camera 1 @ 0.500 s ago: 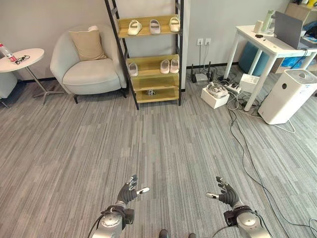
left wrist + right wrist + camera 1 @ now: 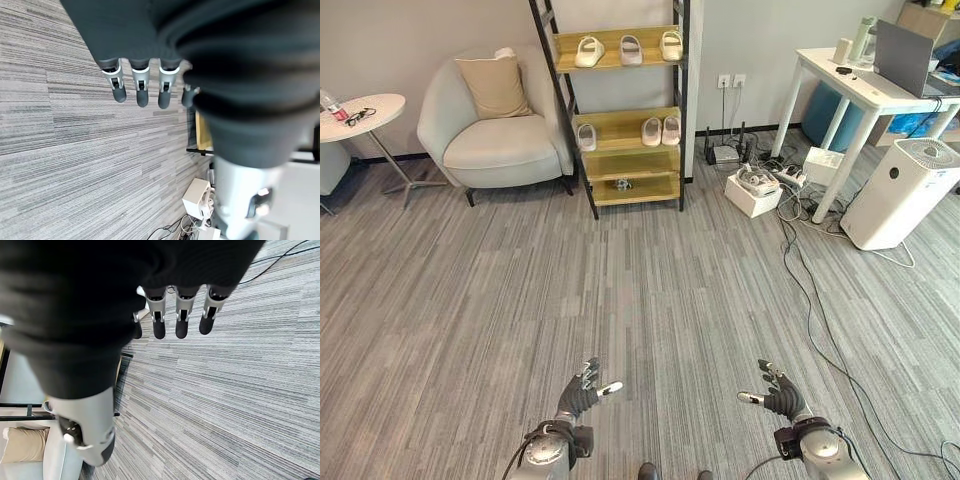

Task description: Arrange the slippers neatly on the shoe rack.

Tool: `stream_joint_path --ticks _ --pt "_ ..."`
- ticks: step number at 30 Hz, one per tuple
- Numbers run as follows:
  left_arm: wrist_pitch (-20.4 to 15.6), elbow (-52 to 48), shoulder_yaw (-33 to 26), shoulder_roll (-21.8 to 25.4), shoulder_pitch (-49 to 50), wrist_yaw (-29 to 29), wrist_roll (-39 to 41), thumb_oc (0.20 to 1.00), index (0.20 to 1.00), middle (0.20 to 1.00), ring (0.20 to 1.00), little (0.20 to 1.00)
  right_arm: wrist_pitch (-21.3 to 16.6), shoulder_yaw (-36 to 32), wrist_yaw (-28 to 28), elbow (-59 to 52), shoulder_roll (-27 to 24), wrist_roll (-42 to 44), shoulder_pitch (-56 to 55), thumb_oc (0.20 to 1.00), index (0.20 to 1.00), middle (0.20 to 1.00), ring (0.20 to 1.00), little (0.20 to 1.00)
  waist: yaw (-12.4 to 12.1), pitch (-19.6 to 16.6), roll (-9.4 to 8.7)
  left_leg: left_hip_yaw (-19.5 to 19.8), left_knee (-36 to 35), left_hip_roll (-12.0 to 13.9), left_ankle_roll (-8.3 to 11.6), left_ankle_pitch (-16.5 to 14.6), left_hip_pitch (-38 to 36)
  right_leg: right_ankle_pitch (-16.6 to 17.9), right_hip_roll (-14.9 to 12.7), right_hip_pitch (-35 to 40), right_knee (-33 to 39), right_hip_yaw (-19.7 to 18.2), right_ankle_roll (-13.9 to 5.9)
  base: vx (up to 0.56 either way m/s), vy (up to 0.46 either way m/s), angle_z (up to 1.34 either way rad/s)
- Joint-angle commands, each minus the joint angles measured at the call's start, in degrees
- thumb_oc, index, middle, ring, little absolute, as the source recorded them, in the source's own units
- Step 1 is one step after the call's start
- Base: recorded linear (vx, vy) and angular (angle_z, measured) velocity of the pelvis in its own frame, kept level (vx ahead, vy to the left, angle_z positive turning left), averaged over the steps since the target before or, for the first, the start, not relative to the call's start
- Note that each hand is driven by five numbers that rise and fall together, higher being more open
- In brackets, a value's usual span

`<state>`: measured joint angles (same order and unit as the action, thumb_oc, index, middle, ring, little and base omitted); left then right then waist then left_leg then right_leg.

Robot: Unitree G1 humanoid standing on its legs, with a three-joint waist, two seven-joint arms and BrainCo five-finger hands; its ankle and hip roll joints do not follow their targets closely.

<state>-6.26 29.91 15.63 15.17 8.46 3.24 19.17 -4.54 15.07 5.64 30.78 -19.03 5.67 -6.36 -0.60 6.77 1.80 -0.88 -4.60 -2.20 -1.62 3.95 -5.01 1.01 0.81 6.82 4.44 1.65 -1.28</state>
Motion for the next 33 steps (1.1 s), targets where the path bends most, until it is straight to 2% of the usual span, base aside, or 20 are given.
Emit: stream_joint_path --ticks 1,8,15,21,27,33 --pt "-1.3 -2.1 -0.2 1.2 -2.5 -0.2 1.3 1.000 1.000 1.000 1.000 1.000 -1.6 1.1 0.0 -3.6 0.9 0.4 2.0 1.000 1.000 1.000 1.000 1.000 -1.0 -0.8 -3.18 3.6 -0.4 2.0 2.05 -5.6 -1.2 -1.8 -5.3 -0.2 0.6 -1.3 -6.48 0.03 -0.006 0.00" --pt "-1.1 -1.6 -0.8 1.8 -3.2 0.2 -1.4 1.000 1.000 1.000 1.000 1.000 -1.3 1.9 -0.3 -3.5 1.1 0.2 1.9 1.000 1.000 1.000 1.000 1.000 -1.2 -0.7 -3.39 3.7 -0.4 1.8 1.95 -5.9 -1.6 -2.0 -5.6 0.1 0.6 -1.1 -6.49 0.00 0.000 0.00" --pt "-1.0 -0.7 -1.2 1.8 -3.4 0.2 -1.7 1.000 1.000 1.000 1.000 1.000 -1.5 2.1 -2.0 -2.2 1.8 3.9 1.8 1.000 1.000 1.000 1.000 1.000 -1.2 -1.0 -3.25 3.9 -0.4 1.9 2.04 -5.9 -1.8 -2.2 -5.7 0.5 0.6 -0.8 -6.36 0.00 0.000 0.00" --pt "-0.9 0.8 -1.2 1.9 -3.3 0.4 -2.5 1.000 1.000 1.000 1.000 1.000 -1.4 1.6 -2.0 -2.6 1.3 4.3 1.7 1.000 1.000 1.000 1.000 1.000 -1.3 0.3 -3.31 4.2 -0.4 1.7 1.93 -5.6 -0.2 -1.6 -6.1 -1.1 0.6 -0.6 -6.68 0.01 0.007 0.00" --pt "-0.8 2.2 -0.7 2.1 -4.5 0.3 -4.0 1.000 1.000 1.000 1.000 1.000 -2.0 0.5 -1.2 -3.5 1.5 5.5 2.7 1.000 1.000 1.000 1.000 1.000 -1.3 1.3 -3.60 2.4 1.1 1.1 2.45 -5.4 1.9 -1.3 -7.3 -1.4 0.4 1.3 -7.28 -0.01 0.059 0.10" --pt "-0.9 1.4 -0.6 2.7 -5.2 0.5 -5.1 1.000 1.000 1.000 1.000 1.000 -1.6 0.7 -1.1 -3.1 1.8 4.5 3.9 1.000 1.000 1.000 1.000 1.000 -1.0 1.4 -3.80 1.5 -0.4 0.7 1.16 -6.4 1.2 -0.8 -8.0 -3.5 -0.7 -0.5 -8.38 0.00 0.089 -0.04"
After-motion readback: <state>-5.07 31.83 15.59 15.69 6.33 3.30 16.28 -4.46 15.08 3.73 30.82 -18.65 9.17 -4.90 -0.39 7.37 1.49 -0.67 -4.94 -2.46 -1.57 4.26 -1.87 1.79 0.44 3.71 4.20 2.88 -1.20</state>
